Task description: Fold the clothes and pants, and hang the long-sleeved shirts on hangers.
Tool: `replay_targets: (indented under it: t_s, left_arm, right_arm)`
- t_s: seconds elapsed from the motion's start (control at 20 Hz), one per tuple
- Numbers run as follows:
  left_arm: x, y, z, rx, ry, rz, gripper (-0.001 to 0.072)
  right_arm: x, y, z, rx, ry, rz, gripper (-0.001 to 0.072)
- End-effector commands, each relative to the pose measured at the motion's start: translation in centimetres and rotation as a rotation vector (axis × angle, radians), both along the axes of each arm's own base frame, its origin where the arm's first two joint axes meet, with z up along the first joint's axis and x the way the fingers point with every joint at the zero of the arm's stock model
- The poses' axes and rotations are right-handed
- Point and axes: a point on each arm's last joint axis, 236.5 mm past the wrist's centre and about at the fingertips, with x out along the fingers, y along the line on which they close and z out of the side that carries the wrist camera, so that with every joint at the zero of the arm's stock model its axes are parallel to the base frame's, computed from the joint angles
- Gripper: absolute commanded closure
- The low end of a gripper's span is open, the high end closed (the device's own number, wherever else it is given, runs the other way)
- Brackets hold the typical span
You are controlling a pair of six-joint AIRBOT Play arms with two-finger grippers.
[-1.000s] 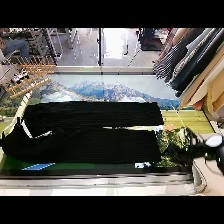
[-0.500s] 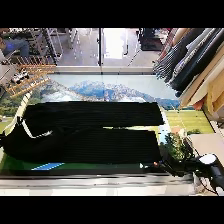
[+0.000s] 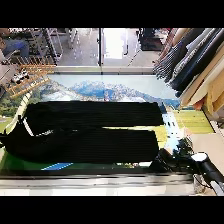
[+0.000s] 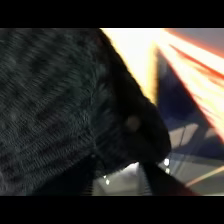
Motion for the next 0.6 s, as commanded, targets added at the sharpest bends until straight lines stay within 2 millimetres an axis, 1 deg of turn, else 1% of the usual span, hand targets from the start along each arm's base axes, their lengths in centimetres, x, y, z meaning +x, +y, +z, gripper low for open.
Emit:
replay_targets:
  t_s: [0.0,0.05,0.1,0.2,0.3,0.4,0.45,0.5,0.55]
  left_arm:
    - [0.1,0.0,0.0,0.014,-0.009,-0.023,0.0542]
    - [0.1,0.0,0.0,0.017,-0.011,-0.033,0.0631]
    - [0.1,-0.1,0.0,0.018,-0.011,-0.034,0.0651]
    - [0.2,-0.3,0.0,0.021,-0.015,-0.053,0.068]
    - [-0.1,-0.8,0.3,0.014,-0.016,-0.087,0.0681]
    - [-0.3,-0.6,1.8,0.042,-0.039,-0.126,0.0683]
    - [-0.2,-0.2,3.1,0.071,-0.058,-0.131,0.0683]
    - [0.0,0.2,4.8,0.097,-0.079,-0.134,0.0684]
    - [0.3,0.6,7.0,0.128,-0.103,-0.148,0.0684]
  right_arm:
    - [2.0,0.2,-0.9,-0.06,-0.052,-0.011,0.0534]
    - [2.1,0.1,-0.8,-0.063,-0.058,-0.012,0.0609]
    - [2.1,0.1,-0.7,-0.067,-0.061,-0.01,0.0664]
    - [2.2,0.0,-0.3,-0.074,-0.077,-0.007,0.0665]
    - [2.4,0.1,0.8,-0.081,-0.115,0.006,0.0667]
    - [2.6,0.2,3.3,-0.118,-0.181,0.086,0.0668]
    - [2.8,-0.2,5.1,-0.162,-0.215,0.142,0.0668]
    - [3.2,-0.7,7.2,-0.211,-0.251,0.184,0.0669]
    - [3.8,-1.5,9.5,-0.259,-0.289,0.2,0.0669]
